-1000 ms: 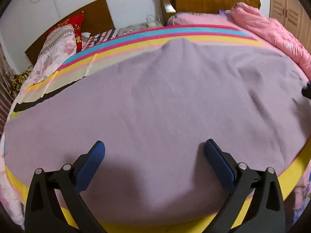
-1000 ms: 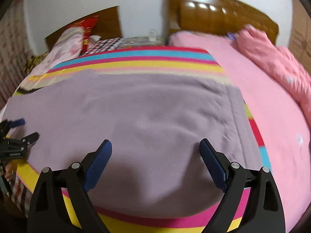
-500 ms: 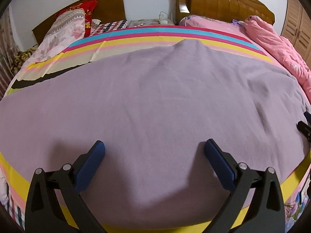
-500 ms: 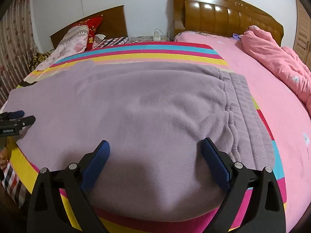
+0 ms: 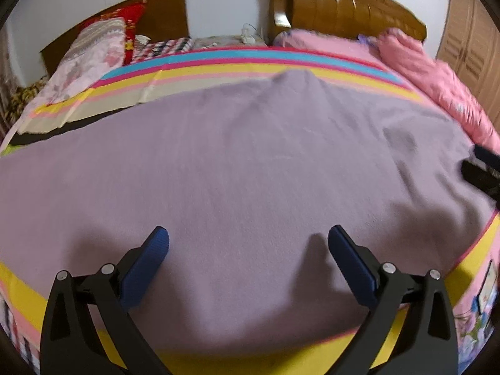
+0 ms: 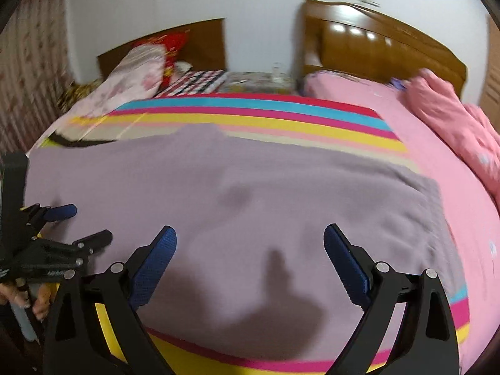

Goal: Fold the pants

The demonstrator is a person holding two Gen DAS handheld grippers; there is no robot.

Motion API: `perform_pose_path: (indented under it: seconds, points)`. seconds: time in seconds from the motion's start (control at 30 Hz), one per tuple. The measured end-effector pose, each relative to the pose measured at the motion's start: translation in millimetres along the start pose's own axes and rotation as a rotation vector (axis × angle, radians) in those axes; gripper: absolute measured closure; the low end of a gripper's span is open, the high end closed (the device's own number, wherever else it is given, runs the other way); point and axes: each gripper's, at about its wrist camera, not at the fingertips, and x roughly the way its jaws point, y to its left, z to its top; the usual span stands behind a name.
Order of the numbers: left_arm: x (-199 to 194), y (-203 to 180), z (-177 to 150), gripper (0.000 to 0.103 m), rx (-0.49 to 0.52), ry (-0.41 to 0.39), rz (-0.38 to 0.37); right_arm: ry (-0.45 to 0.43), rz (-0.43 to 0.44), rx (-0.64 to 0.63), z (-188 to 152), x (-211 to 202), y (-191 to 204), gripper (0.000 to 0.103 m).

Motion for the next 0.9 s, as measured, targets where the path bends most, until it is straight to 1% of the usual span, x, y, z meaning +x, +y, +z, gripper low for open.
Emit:
perform_pose_path:
  seconds: [0.1,0.13,0.17,0.23,0.3,0.33,0.37,0.4,0.47,0.5,0.6,0.67,0.7,0.73,0.77,0.8,0.9]
  points:
    - [-19,23,-12,0.002,-0.020,-0.049,-0.017,0.041,0.042,-0.048,11,19,39,0.011]
    - [-27,36,-18,0.002,-0.031,-0.055,-0.035,0.069,0.080,-0.077,20,36,69,0.011]
    - [-32,51,-24,0.002,-0.054,-0.057,-0.045,0.069,0.080,-0.077,20,36,69,0.011]
    - [-42,83,-35,0.002,-0.131,-0.058,-0.057,0.085,0.117,-0.103,26,49,97,0.011]
    - [-51,122,-49,0.002,-0.249,-0.067,-0.077,0.093,0.153,-0.124,32,58,125,0.011]
    - [-57,149,-57,0.002,-0.337,-0.080,-0.093,0.093,0.183,-0.142,38,64,141,0.011]
    - [-62,168,-64,0.002,-0.400,-0.089,-0.096,0.091,0.203,-0.157,42,68,152,0.011]
    - [-68,197,-73,0.002,-0.492,-0.105,-0.101,0.092,0.219,-0.174,45,71,165,0.011]
    - [-73,242,-83,0.002,-0.614,-0.129,-0.095,0.101,0.261,-0.203,53,80,193,0.011]
    - [-77,267,-87,0.002,-0.670,-0.157,-0.095,0.109,0.284,-0.208,57,83,205,0.011]
    - [-83,321,-92,0.002,-0.792,-0.202,-0.026,0.113,0.360,-0.240,66,88,244,0.011]
    - [-80,362,-97,0.002,-0.885,-0.221,-0.015,0.131,0.390,-0.277,68,93,272,0.011]
    - [-79,371,-98,0.002,-0.910,-0.225,-0.013,0.133,0.402,-0.296,67,93,284,0.011]
    - [-78,384,-99,0.002,-0.944,-0.222,0.010,0.132,0.418,-0.310,67,93,293,0.011]
    - [-78,389,-99,0.002,-0.953,-0.209,0.055,0.145,0.447,-0.345,63,95,316,0.011]
    - [-80,389,-95,0.002,-0.926,-0.197,0.132,0.145,0.447,-0.345,63,95,316,0.011]
    - [-89,368,-84,0.002,-0.797,-0.200,0.288,0.152,0.429,-0.410,54,98,331,0.011]
